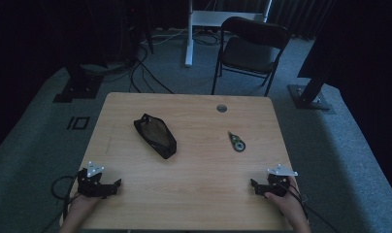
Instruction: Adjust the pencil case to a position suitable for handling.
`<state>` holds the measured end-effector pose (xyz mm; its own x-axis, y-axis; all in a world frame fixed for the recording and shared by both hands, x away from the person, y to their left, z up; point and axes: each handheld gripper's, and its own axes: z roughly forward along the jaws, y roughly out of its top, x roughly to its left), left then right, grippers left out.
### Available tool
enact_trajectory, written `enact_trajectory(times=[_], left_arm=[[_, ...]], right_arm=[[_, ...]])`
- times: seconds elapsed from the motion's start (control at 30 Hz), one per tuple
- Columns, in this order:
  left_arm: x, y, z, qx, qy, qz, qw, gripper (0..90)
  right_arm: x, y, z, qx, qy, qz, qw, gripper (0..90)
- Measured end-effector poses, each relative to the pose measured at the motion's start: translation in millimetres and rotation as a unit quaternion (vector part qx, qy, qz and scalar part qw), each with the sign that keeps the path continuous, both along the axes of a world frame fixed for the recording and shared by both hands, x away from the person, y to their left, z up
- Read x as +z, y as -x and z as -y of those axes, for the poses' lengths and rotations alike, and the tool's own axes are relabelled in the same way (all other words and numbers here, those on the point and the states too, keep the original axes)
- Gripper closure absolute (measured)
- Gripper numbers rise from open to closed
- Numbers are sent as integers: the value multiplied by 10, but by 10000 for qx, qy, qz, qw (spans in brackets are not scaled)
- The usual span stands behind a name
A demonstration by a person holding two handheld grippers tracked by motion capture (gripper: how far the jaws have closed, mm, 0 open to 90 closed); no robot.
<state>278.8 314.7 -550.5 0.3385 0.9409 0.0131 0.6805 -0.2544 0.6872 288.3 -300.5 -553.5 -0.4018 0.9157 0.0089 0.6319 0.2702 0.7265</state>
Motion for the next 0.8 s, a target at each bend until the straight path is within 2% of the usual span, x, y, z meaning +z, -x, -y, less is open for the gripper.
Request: enact_trajectory(times=[0.37,0.53,0.8], left_arm=[[0,0,-1,-4,-5,-1,10000,1],[1,0,-1,-4,-5,-3,10000,1],[1,0,-1,-5,-5,-2,10000,2]], right_arm=[[7,-9,-17,-115,19,-20,9999,113],[19,-24,-48,-49,52,6,10000,115],[74,-59,-146,12,-50,64,10000,125]])
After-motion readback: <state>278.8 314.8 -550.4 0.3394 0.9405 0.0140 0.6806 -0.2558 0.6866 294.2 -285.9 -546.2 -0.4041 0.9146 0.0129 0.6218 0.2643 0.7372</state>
